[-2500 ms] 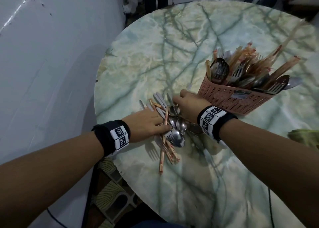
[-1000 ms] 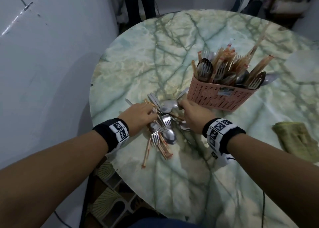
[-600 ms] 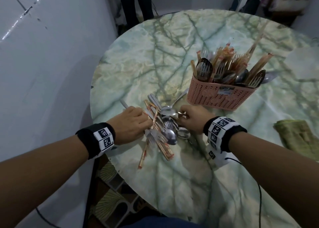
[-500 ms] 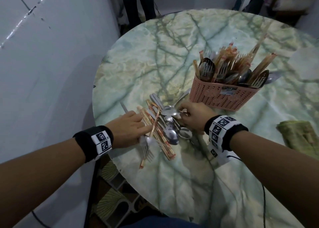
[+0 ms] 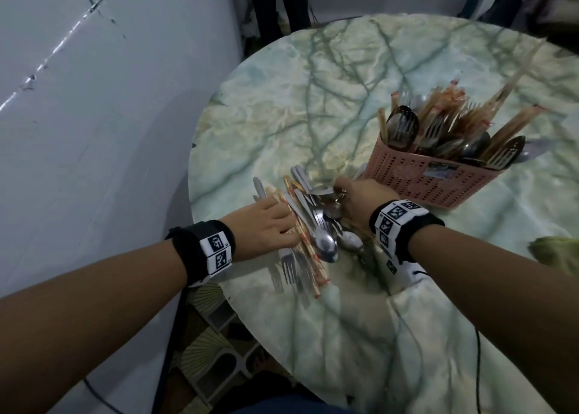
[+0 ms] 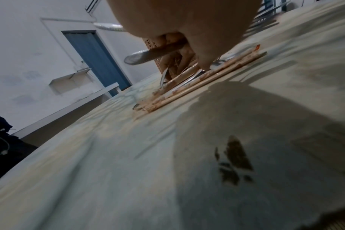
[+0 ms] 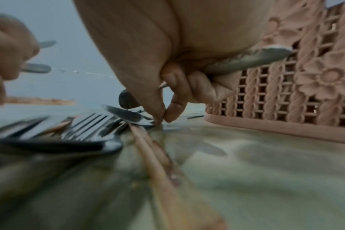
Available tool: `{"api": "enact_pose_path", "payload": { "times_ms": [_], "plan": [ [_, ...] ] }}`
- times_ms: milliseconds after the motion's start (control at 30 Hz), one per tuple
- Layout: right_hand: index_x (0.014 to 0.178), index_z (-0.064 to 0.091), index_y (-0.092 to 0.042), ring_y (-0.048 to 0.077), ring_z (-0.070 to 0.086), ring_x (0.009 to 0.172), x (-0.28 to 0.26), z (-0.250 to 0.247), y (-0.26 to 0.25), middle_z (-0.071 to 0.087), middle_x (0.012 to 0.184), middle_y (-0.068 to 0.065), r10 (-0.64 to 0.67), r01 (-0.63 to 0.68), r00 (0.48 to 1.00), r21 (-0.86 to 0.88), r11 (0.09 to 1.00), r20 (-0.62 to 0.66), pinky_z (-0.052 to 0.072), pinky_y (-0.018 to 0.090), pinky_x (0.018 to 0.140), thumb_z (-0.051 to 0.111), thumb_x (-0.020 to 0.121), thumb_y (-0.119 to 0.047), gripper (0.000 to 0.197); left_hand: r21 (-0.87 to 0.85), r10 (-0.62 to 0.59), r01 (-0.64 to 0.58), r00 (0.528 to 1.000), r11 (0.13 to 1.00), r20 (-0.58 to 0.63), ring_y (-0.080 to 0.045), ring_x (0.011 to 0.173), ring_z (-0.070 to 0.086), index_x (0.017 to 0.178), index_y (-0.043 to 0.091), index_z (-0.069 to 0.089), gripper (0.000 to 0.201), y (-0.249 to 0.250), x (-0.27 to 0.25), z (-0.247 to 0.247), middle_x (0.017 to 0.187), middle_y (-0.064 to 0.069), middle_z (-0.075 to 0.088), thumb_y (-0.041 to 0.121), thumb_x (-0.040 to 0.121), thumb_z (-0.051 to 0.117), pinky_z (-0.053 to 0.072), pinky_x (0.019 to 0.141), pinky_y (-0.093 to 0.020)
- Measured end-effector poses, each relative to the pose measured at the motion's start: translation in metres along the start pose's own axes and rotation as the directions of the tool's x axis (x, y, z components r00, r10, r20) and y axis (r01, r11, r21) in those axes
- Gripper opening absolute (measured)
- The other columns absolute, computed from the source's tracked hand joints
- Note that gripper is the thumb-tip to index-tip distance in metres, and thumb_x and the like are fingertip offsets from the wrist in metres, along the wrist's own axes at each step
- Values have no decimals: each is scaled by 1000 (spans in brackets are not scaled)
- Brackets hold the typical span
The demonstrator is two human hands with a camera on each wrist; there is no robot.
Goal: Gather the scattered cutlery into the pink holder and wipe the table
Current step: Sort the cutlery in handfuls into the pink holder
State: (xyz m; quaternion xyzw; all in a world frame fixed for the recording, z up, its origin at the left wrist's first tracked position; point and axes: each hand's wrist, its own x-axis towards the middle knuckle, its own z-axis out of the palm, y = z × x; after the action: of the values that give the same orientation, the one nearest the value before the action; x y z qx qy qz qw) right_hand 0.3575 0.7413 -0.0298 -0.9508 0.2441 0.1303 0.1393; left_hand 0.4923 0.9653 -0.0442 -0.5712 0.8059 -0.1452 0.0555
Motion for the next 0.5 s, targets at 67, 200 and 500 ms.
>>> {"api": "enact_pose_path", "payload": {
  "times_ms": [67,200,500],
  "plan": [
    [130,52,-34,25,56,88,1,1,-2,63,113,6,-22,22,1000,-30,999,-1,43,34,71,56,98,-29,32,11,-31,31,999,999,-20,-22,84,43,100,16,62,11,2,-4,-2,92,-3,54,9,96,55,39,82,-37],
    [125,58,-31,25,54,86,7,4,-1,54,108,2,-73,70,997,-105,992,-25,42,34,71,55,99,-25,27,-2,-66,66,998,998,12,-27,83,40,91,12,51,16,0,-15,-7,91,-7,49,28,94,50,42,80,-41],
    [122,57,-23,39,63,98,22,-4,4,39,129,10,2,1,999,-107,994,33,56,42,84,60,92,-22,30,26,-41,42,998,999,-45,-26,93,56,86,17,51,15,-16,-20,1,90,-4,56,15,101,46,42,104,-46]
  ]
}}
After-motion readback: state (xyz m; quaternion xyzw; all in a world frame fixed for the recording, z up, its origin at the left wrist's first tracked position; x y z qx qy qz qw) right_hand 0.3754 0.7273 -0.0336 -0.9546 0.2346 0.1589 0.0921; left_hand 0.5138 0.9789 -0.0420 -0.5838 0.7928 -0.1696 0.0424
